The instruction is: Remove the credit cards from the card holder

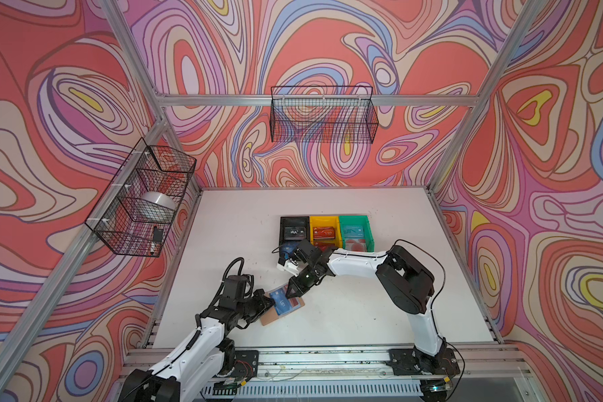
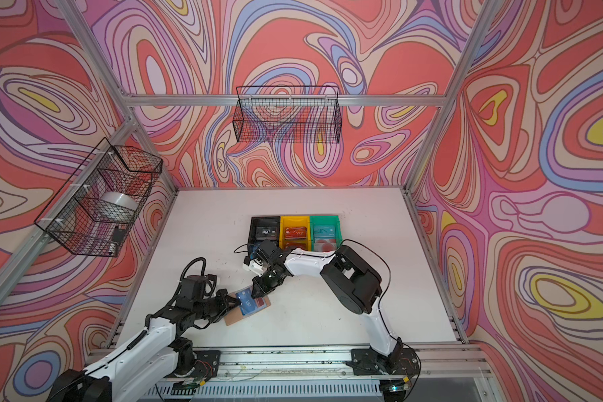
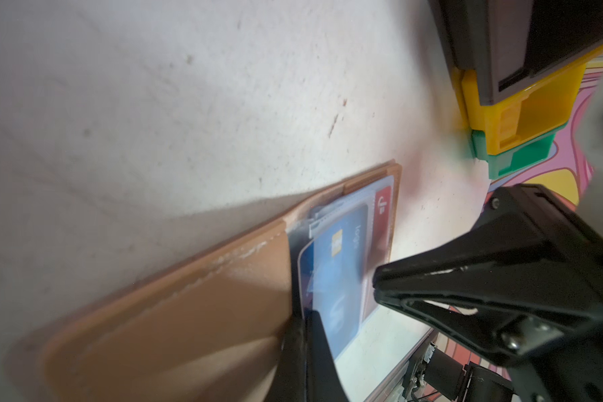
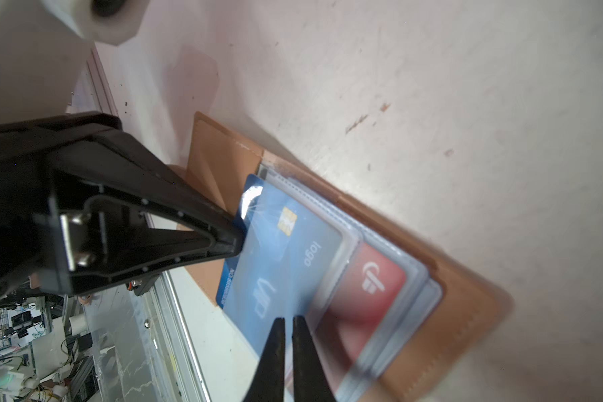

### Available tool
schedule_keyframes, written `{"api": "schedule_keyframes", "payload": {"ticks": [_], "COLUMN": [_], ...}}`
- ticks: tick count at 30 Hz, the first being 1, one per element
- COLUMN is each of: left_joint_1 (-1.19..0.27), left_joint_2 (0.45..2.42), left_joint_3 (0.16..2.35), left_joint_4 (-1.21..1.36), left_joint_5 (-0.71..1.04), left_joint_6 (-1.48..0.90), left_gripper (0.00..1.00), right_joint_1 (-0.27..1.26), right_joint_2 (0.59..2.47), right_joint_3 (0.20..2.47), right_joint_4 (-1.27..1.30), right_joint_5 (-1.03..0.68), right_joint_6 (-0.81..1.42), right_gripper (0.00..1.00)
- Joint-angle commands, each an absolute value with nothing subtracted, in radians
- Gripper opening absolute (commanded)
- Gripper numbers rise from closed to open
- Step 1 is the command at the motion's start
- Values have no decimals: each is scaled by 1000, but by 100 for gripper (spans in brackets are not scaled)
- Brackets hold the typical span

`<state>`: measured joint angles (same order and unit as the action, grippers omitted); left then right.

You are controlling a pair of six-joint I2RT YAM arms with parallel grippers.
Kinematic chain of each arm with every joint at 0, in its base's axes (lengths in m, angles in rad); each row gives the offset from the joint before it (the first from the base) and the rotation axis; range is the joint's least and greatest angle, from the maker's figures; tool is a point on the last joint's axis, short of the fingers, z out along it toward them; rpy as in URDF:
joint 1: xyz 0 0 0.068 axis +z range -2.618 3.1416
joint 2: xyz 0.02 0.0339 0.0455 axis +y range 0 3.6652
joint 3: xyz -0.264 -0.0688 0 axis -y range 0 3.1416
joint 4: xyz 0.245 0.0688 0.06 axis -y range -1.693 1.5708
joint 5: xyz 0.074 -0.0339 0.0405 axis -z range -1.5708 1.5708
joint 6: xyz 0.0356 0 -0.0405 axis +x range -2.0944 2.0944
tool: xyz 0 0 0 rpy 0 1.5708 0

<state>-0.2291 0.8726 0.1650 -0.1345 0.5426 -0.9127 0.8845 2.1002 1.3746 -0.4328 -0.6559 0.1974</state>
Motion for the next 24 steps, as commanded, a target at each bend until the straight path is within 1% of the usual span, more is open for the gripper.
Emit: {"api": "schedule_keyframes", "payload": {"ticks": [1, 10, 17, 24], "left_joint_1": [-224, -224, -223, -221], "left_joint_2": [894, 867, 794, 767], "left_joint_3": [136, 135, 117, 110], "left_joint_4": [-181, -226, -258, -306], "left_joint_5": [514, 514, 506, 499], "left_joint_6": [-913, -899, -913, -911], "left_gripper": [0, 0, 0, 0], "right_joint_1": [887, 879, 864, 861], "right_joint_2": [2133, 2135, 2147, 2160], "right_joint_3": [1382, 1344, 1341, 1350], "right_joint_4": [-436, -469, -500, -516], "right_joint_5": [-648, -534, -504, -487], "right_joint_6": [198, 223, 230, 236], "right_gripper": [10, 9, 8, 8]}}
